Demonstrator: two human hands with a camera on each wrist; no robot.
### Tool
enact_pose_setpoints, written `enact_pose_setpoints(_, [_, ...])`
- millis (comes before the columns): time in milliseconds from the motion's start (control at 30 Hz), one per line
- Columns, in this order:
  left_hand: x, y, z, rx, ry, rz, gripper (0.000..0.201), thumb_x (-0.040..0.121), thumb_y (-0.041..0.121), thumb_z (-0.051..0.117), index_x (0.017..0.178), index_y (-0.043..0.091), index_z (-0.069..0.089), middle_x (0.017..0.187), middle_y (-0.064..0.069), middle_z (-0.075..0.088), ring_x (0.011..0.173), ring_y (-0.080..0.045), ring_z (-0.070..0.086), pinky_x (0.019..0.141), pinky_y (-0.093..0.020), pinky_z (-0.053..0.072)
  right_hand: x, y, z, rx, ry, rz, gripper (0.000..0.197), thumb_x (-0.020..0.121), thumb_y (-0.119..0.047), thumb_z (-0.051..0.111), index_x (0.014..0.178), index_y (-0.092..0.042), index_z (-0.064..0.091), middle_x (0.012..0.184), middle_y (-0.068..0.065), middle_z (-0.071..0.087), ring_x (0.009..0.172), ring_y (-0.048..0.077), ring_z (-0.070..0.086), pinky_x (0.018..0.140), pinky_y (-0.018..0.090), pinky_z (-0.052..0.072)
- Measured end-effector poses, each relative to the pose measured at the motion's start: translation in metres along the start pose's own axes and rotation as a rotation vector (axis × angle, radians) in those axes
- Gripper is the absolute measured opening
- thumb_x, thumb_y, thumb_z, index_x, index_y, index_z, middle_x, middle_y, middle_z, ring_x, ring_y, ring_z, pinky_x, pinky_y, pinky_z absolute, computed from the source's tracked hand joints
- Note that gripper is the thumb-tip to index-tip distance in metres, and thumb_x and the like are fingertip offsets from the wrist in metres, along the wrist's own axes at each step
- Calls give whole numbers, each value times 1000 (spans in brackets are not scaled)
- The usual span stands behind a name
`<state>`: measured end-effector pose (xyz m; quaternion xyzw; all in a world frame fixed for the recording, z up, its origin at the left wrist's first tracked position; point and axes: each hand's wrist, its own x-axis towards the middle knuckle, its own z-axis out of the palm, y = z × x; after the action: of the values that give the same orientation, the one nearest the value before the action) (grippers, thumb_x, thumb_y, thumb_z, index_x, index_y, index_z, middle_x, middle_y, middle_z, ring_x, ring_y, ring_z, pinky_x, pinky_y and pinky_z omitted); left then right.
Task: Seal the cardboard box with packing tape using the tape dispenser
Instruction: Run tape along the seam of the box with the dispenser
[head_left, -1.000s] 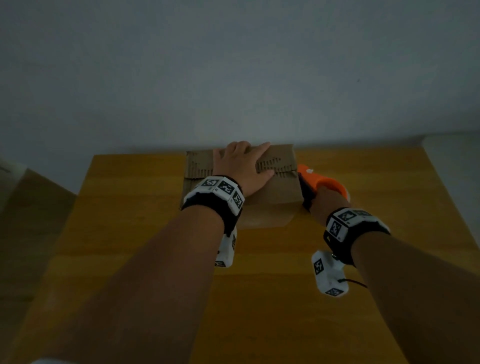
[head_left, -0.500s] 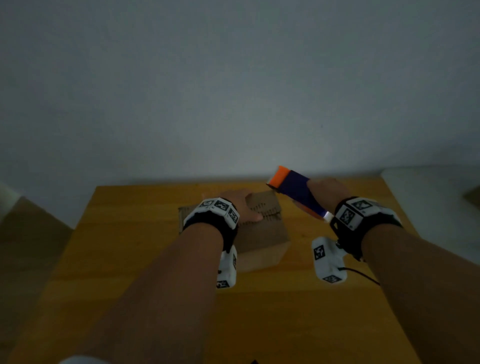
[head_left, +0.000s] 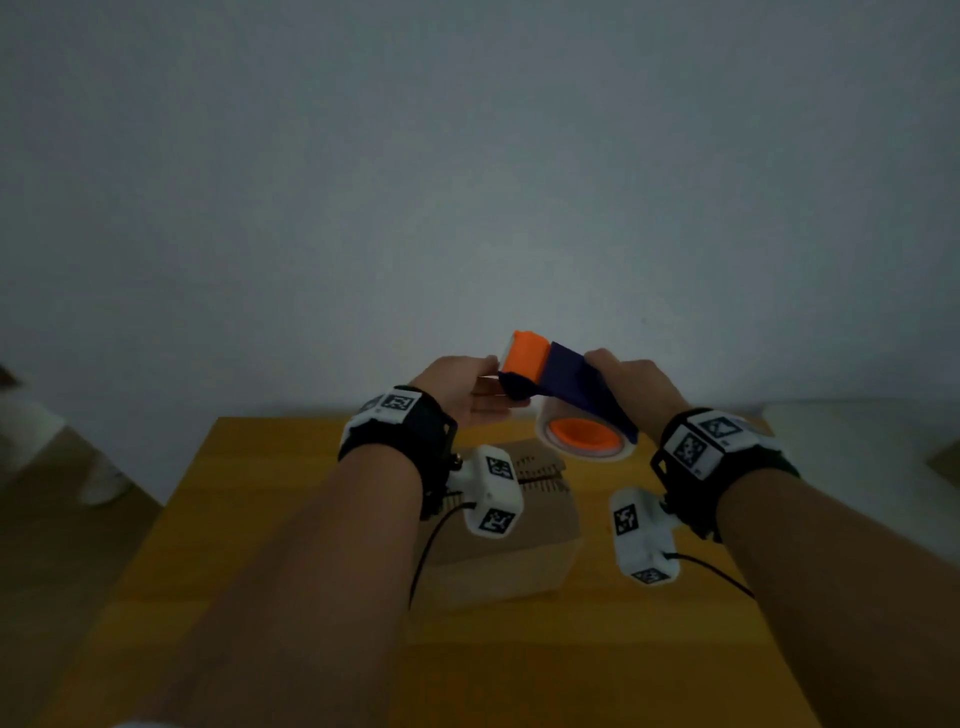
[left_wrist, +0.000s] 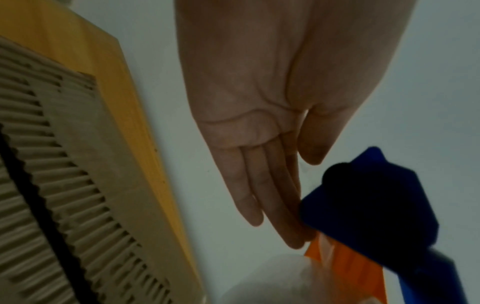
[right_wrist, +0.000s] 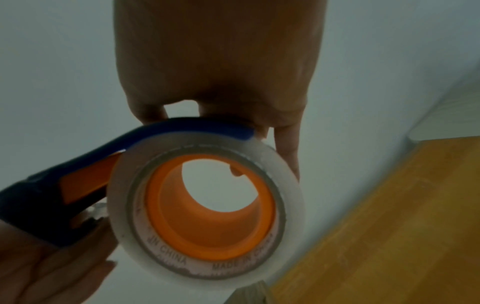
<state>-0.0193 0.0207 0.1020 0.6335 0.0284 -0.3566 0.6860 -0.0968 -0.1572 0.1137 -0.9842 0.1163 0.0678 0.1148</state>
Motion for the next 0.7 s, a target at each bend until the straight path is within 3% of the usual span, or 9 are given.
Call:
enact_pose_setpoints(100, [-2, 4, -6, -89, -12, 7, 34, 100, 20, 41, 126, -1, 49, 117, -23, 61, 102, -32, 61, 81, -38, 51, 3, -3, 1, 38, 4, -6, 50, 96, -19, 47, 142, -7, 30, 120, 26, 59, 106, 38, 60, 88, 41, 46])
enact_pose_setpoints(233, [-4, 8, -10, -78, -14, 19, 40, 96, 31, 50, 122, 1, 53, 116, -22, 63, 94, -27, 64, 72, -32, 54, 3, -9, 0, 199, 9, 27, 48, 98, -19, 43, 143, -9, 30, 124, 27, 56, 109, 38, 58, 93, 42, 47])
enact_pose_setpoints(300, [-3, 7, -11, -40, 9, 32, 38, 96, 28, 51, 120, -1, 56, 116, -21, 63, 91, -24, 64, 71, -30, 54, 3, -10, 1, 304, 16, 47, 46, 98, -21, 44, 141, -10, 33, 125, 27, 55, 109, 38, 57, 93, 41, 47])
enact_pose_setpoints(367, [-3, 6, -13, -22, 37, 31, 25, 96, 19, 51, 109, 0, 60, 115, -20, 63, 87, -23, 64, 72, -29, 54, 4, -12, -1, 420, 41, 108, 33, 97, -30, 46, 123, -10, 49, 122, 29, 57, 109, 40, 58, 86, 36, 46])
enact_pose_setpoints(433, [-4, 5, -14, 0, 50, 29, 17, 95, 12, 51, 101, 0, 62, 108, -18, 65, 84, -22, 65, 73, -29, 54, 6, -14, -1, 673, 74, 221, 39, 93, -44, 46, 97, -7, 57, 119, 29, 60, 105, 41, 59, 78, 31, 40])
enact_pose_setpoints(500, [-5, 7, -15, 57, 74, 40, 13, 94, 9, 53, 98, 1, 62, 97, -15, 68, 80, -20, 66, 70, -28, 57, 10, -14, 0, 750, 70, 255, 50, 91, -49, 47, 97, -2, 63, 111, 29, 62, 87, 33, 56, 76, 30, 37])
enact_pose_setpoints(567, [-4, 10, -15, 110, 112, 54, 11, 93, 8, 53, 88, 4, 61, 87, -13, 67, 75, -20, 65, 65, -27, 57, 10, -16, 1, 732, 60, 233, 48, 91, -49, 46, 91, -4, 61, 94, 24, 59, 81, 24, 50, 74, 31, 37])
enact_pose_setpoints(633, [-4, 12, -15, 142, 151, 62, 13, 92, 7, 53, 81, 6, 59, 84, -14, 66, 72, -20, 64, 63, -27, 56, 10, -20, 1, 679, 75, 201, 46, 93, -48, 43, 81, -6, 57, 84, 17, 57, 72, 25, 51, 66, 31, 37])
enact_pose_setpoints(700, [-3, 13, -16, 127, 156, 59, 8, 91, 8, 53, 86, 6, 59, 86, -14, 65, 73, -21, 63, 63, -28, 55, 11, -21, 2, 661, 97, 173, 49, 93, -48, 42, 75, -5, 56, 80, 16, 58, 65, 26, 51, 58, 31, 35])
